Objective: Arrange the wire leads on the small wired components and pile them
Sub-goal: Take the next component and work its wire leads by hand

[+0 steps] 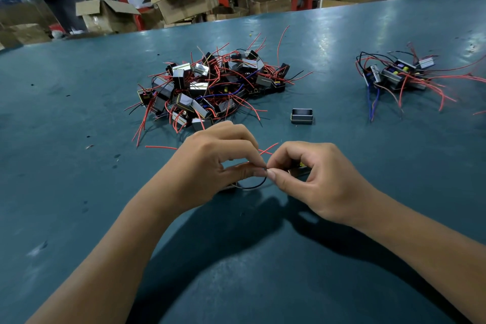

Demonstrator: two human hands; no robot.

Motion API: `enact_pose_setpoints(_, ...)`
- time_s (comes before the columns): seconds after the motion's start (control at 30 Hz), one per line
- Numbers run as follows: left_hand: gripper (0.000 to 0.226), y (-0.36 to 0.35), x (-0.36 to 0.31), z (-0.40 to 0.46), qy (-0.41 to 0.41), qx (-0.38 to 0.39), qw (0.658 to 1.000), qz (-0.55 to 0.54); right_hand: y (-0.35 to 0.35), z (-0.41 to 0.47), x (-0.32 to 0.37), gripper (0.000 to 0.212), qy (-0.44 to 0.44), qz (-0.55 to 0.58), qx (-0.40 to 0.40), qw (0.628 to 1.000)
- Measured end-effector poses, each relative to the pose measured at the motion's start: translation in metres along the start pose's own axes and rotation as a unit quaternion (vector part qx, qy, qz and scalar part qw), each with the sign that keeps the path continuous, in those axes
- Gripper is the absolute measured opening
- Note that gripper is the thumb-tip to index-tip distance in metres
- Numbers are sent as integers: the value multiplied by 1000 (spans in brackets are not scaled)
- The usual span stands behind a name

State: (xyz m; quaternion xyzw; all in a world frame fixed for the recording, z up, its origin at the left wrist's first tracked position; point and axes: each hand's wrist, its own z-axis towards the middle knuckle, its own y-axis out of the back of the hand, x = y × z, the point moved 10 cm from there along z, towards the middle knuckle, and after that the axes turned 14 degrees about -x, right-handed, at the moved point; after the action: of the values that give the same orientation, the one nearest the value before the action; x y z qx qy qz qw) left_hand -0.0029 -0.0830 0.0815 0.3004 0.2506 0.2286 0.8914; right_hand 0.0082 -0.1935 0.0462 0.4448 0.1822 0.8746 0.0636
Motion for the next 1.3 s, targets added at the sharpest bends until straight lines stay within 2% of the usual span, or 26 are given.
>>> enact_pose_setpoints(0.1, 10, -2, 2, 0, 24, 17, 999, -12, 1, 0, 3, 8, 19, -25, -2, 1000)
enact_pose_setpoints(0.23, 15, -9, 13, -5, 125, 50, 988, -77, 2, 0, 11, 8, 52, -54, -13, 997)
enact_pose_setpoints(0.37, 22, -22, 26, -18, 264, 75, 944, -182, 6, 0, 11, 4, 42, -43, -39, 997)
enact_pose_setpoints(0.5, 29, -28, 35, -25, 350, 56, 913, -203, 7, -1, 6, 7, 15, -27, -48, 998)
enact_pose_setpoints(0.67, 24, -27, 32, -22, 339, 38, 927, -157, 8, 0, 1, 6, -3, -38, -57, 998)
enact_pose_setpoints(0.83, 25, -25, 38, -28, 398, -7, 903, -160, 8, -1, 1, 6, -5, -54, -71, 996)
enact_pose_setpoints(1.1, 29, -19, 29, -18, 351, -24, 930, -105, 10, -1, 2, 6, -1, -66, -77, 995)
enact_pose_setpoints(1.3, 23, -19, 32, -25, 393, -79, 911, -98, 10, -1, 6, 8, 9, -88, -90, 992)
